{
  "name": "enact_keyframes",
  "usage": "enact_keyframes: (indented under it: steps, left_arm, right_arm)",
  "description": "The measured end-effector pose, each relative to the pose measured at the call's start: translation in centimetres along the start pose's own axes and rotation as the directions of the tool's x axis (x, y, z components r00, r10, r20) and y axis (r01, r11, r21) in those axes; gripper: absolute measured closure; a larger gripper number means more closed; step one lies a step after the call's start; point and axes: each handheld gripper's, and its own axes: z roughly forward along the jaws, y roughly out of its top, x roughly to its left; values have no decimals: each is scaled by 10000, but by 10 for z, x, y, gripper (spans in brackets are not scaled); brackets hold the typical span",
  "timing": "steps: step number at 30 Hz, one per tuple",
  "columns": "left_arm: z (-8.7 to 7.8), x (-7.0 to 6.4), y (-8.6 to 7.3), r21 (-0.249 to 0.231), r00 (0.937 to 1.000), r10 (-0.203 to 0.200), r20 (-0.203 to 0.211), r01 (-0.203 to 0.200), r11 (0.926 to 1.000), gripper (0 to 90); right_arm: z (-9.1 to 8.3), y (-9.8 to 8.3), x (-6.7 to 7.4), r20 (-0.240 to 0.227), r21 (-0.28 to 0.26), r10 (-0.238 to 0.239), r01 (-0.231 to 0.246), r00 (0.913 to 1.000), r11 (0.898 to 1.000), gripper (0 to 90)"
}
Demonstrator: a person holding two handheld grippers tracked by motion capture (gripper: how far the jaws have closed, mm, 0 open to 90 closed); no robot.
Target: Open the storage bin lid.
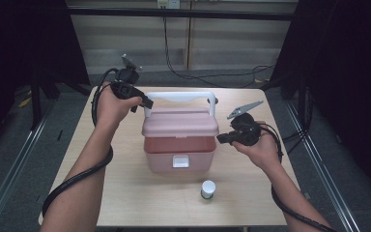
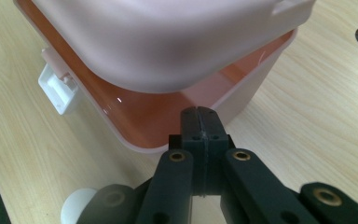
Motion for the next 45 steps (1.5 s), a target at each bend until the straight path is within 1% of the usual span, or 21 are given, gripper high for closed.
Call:
enact_keyframes:
  steps: [3, 4, 7, 11, 15, 16, 18, 19, 22, 23, 24, 25, 28, 29, 30, 31, 33, 34, 36, 41, 45]
  left_arm:
    - [0, 0, 0, -38, 10000, -59, 25, 59, 10000, 707]
    - [0, 0, 0, -41, 10000, -23, 30, 24, 10000, 708]
    - [0, 0, -1, -60, 10000, 50, 3, -50, 10000, 708]
    - [2, 1, -2, -99, 10000, -6, 49, 7, 10000, 707]
    - [2, 1, -2, -60, 10000, 20, 53, -19, 10000, 707]
    - [2, 1, -2, -66, 10000, 14, 9, -14, 10000, 707]
    - [2, 2, -2, -78, 10000, -39, 90, 40, 10000, 707]
    - [2, 2, -2, -88, 9999, -104, 107, 105, 9999, 707]
    - [1, 1, -2, -81, 10000, -3, -4, 3, 10000, 707]
    - [1, 2, -3, -76, 10000, 16, -20, -16, 10000, 707]
    - [0, 2, -3, -114, 10000, 41, 33, -41, 9999, 707]
    - [0, 2, -4, -129, 10000, 41, 34, -40, 9999, 707]
    - [1, 4, -5, -353, 9999, 95, 68, -93, 9993, 705]
    - [1, 4, -6, -400, 9998, 180, 67, -177, 9990, 702]
    - [2, 5, -7, -499, 9996, 267, 47, -264, 9984, 686]
    - [2, 6, -8, -547, 9997, 257, -36, -259, 9982, 652]
    - [0, 8, -11, -602, 9996, 254, -97, -259, 9978, 630]
    - [-1, 9, -12, -569, 9995, 297, -142, -304, 9979, 605]
    - [-3, 11, -16, -575, 9993, 334, -178, -344, 9978, 571]
    - [-6, 19, -28, -625, 9988, 362, -343, -383, 9973, 523]
    - [-4, 25, -38, -546, 9988, 417, -257, -430, 9976, 500]
  right_arm:
    - [2, 3, 1, -148, -203, 150, -153, 9998, 9997, 900]
    - [3, 4, 2, -202, -229, 120, -124, 9997, 9997, 900]
    - [6, 6, 5, -140, -68, -46, 45, 9999, 10000, 900]
    - [6, 8, 7, -200, -224, -101, 97, 9997, 9997, 900]
    - [7, 10, 9, -142, -172, -87, 85, 9999, 9998, 900]
    - [8, 10, 8, -251, -208, -86, 81, 9996, 9998, 900]
    - [9, 12, 9, -259, -272, -87, 79, 9996, 9996, 900]
    - [10, 12, 10, -241, -209, -136, 131, 9996, 9997, 900]
    - [14, 15, 13, -97, -104, -351, 350, 9993, 9993, 900]
    - [14, 15, 13, -56, -113, -300, 299, 9995, 9995, 900]
    - [14, 15, 12, -84, -167, -315, 314, 9995, 9994, 900]
    - [14, 15, 11, -150, -159, -223, 220, 9996, 9996, 900]
    - [13, 16, 11, -159, -240, -176, 172, 9997, 9996, 900]
    - [13, 16, 11, -153, -342, -175, 169, 9997, 9993, 900]
    - [12, 16, 11, -135, -342, -137, 132, 9998, 9993, 900]
    - [12, 17, 11, -117, -283, -159, 155, 9998, 9995, 900]
    - [11, 17, 11, -133, -325, -175, 171, 9998, 9993, 900]
    - [11, 17, 11, -138, -340, -107, 102, 9998, 9994, 900]
    - [10, 18, 11, -154, -396, -131, 125, 9998, 9991, 900]
    - [8, 20, 12, -78, -344, -153, 150, 9999, 9993, 900]
    - [7, 22, 12, -26, -356, -165, 164, 9999, 9992, 900]
